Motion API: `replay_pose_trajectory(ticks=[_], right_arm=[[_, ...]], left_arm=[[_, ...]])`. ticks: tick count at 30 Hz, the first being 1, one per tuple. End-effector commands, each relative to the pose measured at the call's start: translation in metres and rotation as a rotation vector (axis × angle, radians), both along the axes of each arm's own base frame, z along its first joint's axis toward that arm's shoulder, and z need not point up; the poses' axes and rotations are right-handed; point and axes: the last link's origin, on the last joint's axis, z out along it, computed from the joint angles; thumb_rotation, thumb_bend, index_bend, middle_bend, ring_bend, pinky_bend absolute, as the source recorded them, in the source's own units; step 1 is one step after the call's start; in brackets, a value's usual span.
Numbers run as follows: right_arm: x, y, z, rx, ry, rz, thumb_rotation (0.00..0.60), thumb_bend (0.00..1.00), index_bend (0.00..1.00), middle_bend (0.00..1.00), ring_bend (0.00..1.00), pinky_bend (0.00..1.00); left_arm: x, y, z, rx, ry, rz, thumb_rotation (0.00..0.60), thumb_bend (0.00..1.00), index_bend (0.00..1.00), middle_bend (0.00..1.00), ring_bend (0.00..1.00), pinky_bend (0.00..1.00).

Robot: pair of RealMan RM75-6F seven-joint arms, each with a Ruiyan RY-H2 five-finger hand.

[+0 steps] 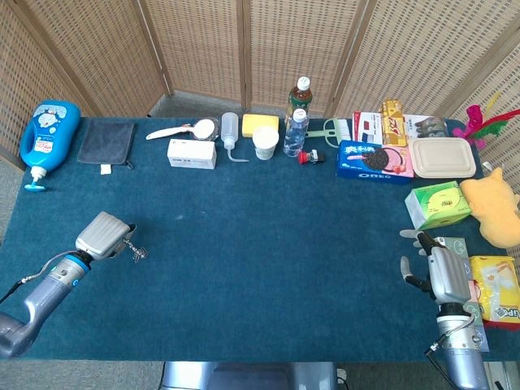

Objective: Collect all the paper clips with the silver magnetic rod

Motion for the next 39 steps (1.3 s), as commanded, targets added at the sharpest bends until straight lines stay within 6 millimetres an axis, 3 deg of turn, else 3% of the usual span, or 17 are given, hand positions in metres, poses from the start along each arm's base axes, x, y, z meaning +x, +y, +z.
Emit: replay_pose_trajectory(ticks=[1, 19, 29, 39], right_arm=[[0.000, 0.000, 0.000, -0.001, -0.001, -0.002, 0.600, 0.51, 0.30, 0.33, 0.35, 0.39], [0.001, -0.003, -0.001, 0.004, -0.008, 0.008, 0.600, 0.51, 0.30, 0.34, 0.35, 0.39], [0.000, -0.008, -0.006, 0.020, -0.018, 0.020, 0.600, 0.51, 0.30, 0.34, 0.35, 0.39], [-0.002, -0.010, -0.010, 0.029, -0.022, 0.015, 0.600, 0.51, 0.30, 0.34, 0.36, 0.39]], left_arm=[[0.000, 0.001, -0.001, -0.002, 0.003, -0.001, 0.600, 0.68, 0.68, 0.73, 0.79, 0.73], [0.002, -0.003, 0.036, 0.091, -0.038, -0.010, 0.600, 0.68, 0.68, 0.73, 0.79, 0.73], [-0.026, -0.021, 0.069, 0.138, 0.028, 0.067, 0.600, 0.68, 0.68, 0.73, 0.79, 0.73], [-0.049, -0.025, 0.078, 0.158, 0.067, 0.139, 0.600, 0.68, 0.68, 0.73, 0.79, 0.73]])
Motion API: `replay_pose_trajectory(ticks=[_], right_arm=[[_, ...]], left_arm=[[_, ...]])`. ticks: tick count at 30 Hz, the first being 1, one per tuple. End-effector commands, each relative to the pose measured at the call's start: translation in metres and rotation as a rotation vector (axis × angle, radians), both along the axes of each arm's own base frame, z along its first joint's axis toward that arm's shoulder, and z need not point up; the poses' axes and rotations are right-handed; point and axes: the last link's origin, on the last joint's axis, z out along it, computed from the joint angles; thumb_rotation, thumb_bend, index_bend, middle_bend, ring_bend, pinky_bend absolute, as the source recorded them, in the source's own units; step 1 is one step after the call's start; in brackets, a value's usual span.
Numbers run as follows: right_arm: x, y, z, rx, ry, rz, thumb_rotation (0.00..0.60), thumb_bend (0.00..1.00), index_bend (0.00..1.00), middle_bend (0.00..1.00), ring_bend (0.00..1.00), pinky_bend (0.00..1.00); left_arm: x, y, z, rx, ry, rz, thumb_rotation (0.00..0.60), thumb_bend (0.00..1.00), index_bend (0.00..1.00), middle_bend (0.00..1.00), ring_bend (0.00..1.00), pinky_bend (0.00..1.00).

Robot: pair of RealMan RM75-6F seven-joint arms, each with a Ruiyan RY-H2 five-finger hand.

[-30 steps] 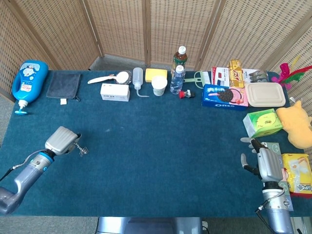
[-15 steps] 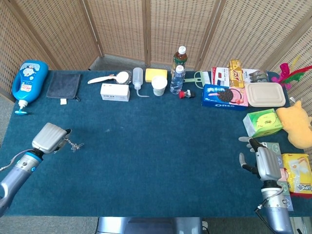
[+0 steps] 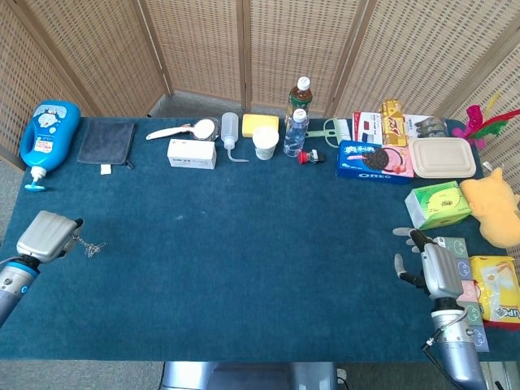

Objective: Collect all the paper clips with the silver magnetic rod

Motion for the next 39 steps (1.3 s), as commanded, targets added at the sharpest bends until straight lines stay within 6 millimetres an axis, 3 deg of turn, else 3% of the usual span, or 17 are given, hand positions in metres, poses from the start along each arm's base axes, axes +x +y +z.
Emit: replay_pose_trajectory(ticks=[1, 16, 39], right_arm=[[0.000, 0.000, 0.000, -0.002, 0.001, 0.000, 0.600, 0.51, 0.30, 0.34, 0.36, 0.39], [-0.001, -0.002, -0.001, -0.001, 0.005, -0.010, 0.600, 0.51, 0.31, 0.35, 0.36, 0.40], [-0.004, -0.002, 0.004, -0.018, 0.009, -0.021, 0.600, 0.51, 0.32, 0.35, 0.36, 0.40]], left_arm=[[-0.004, 0.000, 0.000, 0.002, 0.004, 0.016, 0.600, 0.68, 0.68, 0.73, 0.79, 0.73], [-0.024, -0.002, -0.004, -0.004, 0.022, 0.084, 0.600, 0.68, 0.68, 0.73, 0.79, 0.73], [-0.027, 0.009, -0.020, -0.030, 0.048, 0.102, 0.600, 0.68, 0.68, 0.73, 0.79, 0.73]])
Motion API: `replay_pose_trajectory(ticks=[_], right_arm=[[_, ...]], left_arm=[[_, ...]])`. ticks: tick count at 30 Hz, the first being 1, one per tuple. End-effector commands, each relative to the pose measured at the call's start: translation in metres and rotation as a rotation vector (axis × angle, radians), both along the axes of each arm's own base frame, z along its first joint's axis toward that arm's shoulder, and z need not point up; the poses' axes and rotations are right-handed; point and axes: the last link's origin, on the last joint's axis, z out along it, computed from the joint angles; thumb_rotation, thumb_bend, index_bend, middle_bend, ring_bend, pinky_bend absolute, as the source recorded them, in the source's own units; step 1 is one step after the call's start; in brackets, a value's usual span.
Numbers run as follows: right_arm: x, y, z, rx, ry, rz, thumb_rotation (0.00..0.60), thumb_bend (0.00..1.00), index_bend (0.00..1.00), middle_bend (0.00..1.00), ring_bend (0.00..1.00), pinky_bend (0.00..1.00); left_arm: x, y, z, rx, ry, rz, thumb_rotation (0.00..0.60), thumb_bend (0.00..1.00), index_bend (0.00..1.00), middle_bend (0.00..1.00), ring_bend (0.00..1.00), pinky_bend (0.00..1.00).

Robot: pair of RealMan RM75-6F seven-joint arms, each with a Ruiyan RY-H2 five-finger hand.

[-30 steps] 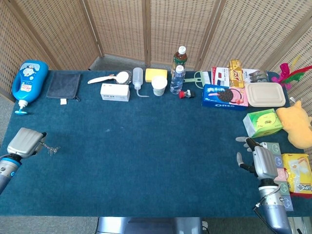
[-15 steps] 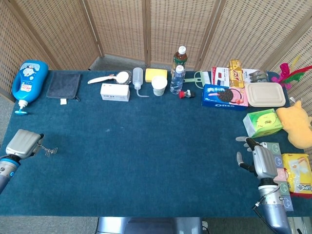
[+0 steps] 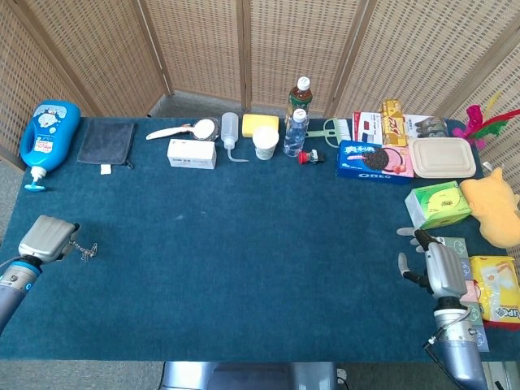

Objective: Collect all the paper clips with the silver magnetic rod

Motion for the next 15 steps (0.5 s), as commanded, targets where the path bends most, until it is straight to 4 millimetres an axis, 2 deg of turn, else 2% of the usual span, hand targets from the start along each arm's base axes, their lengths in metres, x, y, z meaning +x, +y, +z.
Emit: replay_pose_trajectory(ticks=[1, 11, 15], right_arm=[[-0.001, 0.000, 0.000, -0.002, 0.000, -0.003, 0.600, 0.51, 0.32, 0.35, 0.36, 0.40], [-0.002, 0.000, 0.000, -0.001, 0.001, -0.008, 0.600, 0.51, 0.32, 0.35, 0.36, 0.40], [-0.001, 0.000, 0.000, -0.002, -0.001, -0.005, 0.600, 0.51, 0.32, 0.35, 0.36, 0.40]], left_arm=[[0.001, 0.002, -0.001, 0.001, -0.002, -0.002, 0.600, 0.68, 0.68, 0.73, 0.79, 0.73], [0.008, 0.006, 0.004, 0.024, -0.024, -0.027, 0.600, 0.68, 0.68, 0.73, 0.79, 0.73], [0.018, 0.008, 0.011, 0.045, -0.050, -0.056, 0.600, 0.68, 0.68, 0.73, 0.79, 0.73]])
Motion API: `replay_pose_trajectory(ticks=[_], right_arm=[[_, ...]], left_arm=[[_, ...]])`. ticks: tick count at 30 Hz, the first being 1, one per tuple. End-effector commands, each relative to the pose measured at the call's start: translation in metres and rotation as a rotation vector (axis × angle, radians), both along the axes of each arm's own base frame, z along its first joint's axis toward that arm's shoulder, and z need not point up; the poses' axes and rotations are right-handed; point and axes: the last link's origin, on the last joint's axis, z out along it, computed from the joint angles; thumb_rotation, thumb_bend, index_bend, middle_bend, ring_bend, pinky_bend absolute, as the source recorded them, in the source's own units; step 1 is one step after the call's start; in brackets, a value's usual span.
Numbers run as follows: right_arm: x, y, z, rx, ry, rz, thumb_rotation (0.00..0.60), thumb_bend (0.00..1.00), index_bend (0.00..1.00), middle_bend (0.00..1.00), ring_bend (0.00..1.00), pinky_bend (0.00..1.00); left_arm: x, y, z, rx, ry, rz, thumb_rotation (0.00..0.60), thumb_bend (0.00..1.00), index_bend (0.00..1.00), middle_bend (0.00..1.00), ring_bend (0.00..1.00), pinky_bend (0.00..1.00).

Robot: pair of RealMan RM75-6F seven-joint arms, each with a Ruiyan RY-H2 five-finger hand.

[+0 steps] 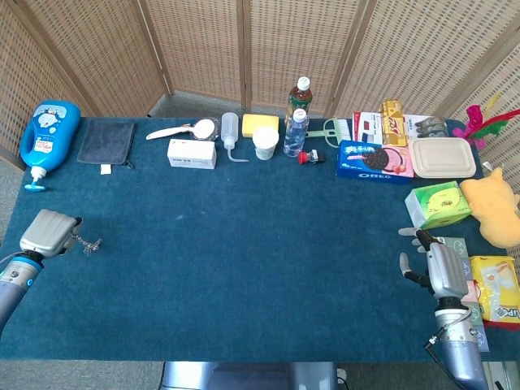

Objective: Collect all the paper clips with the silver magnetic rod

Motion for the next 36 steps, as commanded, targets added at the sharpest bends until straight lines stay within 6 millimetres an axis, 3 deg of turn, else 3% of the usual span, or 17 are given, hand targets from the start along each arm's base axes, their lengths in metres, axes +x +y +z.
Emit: replay_pose_trajectory(ticks=[1, 10, 16, 36], right_arm=[[0.000, 0.000, 0.000, -0.001, -0.002, 0.000, 0.600, 0.51, 0.32, 0.35, 0.36, 0.40], [0.001, 0.000, 0.001, 0.000, -0.006, 0.008, 0.600, 0.51, 0.32, 0.35, 0.37, 0.40], [0.001, 0.002, 0.002, 0.002, -0.008, 0.012, 0.600, 0.51, 0.32, 0.35, 0.37, 0.40], [-0.001, 0.004, 0.006, -0.007, -0.001, -0.001, 0.600, 0.51, 0.32, 0.36, 0.38, 0.40]], left_arm=[[0.007, 0.001, 0.006, 0.016, -0.020, -0.023, 0.600, 0.68, 0.68, 0.73, 0.79, 0.73], [0.025, 0.008, 0.022, 0.063, -0.060, -0.062, 0.600, 0.68, 0.68, 0.73, 0.79, 0.73], [0.043, 0.029, 0.031, 0.103, -0.083, -0.094, 0.600, 0.68, 0.68, 0.73, 0.79, 0.73], [0.066, 0.078, 0.001, 0.084, -0.069, -0.097, 0.600, 0.68, 0.68, 0.73, 0.78, 0.73]])
